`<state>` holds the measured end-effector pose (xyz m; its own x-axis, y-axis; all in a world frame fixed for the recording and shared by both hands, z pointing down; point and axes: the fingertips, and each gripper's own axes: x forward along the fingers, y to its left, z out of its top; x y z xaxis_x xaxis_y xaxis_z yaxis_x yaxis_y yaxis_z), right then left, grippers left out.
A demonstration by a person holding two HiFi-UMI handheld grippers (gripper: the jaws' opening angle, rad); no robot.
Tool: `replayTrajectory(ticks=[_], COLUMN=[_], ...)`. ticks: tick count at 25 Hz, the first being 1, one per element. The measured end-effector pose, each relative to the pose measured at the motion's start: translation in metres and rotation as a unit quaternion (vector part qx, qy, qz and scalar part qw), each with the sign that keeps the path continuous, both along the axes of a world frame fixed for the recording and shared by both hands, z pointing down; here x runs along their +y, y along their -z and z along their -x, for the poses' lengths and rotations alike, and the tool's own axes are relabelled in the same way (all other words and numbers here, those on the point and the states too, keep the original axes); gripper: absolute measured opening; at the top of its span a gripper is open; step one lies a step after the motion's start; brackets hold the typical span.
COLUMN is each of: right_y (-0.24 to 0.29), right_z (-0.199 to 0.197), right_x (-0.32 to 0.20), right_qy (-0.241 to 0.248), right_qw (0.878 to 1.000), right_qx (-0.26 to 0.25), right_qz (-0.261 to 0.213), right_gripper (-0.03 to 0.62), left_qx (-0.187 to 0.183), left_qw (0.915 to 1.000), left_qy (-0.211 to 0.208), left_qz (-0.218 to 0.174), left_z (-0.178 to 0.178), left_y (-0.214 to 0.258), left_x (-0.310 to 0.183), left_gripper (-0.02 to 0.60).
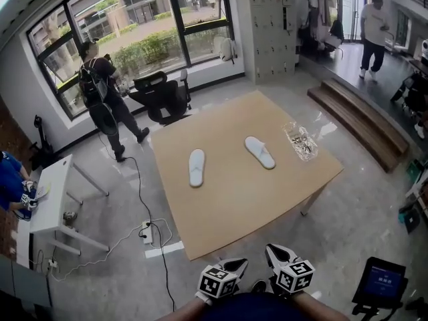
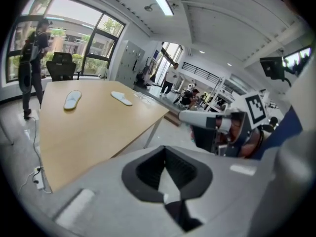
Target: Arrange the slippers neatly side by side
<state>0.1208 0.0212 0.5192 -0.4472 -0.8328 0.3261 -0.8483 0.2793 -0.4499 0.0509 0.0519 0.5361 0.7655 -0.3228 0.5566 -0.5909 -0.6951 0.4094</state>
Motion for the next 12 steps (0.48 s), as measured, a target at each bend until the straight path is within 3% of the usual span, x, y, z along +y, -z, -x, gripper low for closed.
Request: replayTrajectory(ticks=[5,12], right_y=[0.009,0.005], right_z=[-0.052,-0.079], right_x=[-0.011,-0.017], right_qy=[-0.018,-0.039], right_qw=[1.0,0.999], right_qx=[0.005,-0.005], right_qz=[0.003,0.007], right_gripper=[0.011,0.011], left_qx=[-0.004,-0.012], left_qw=[0.9998,0.9993], left_qy=[-0.021,-0.035], left_qz=[-0.005,0.002], left_z=[-0.049,-0.07], left_y=[0.018,0.019], left_x=[-0.014,-0.022], left_gripper=[0.003,0.003])
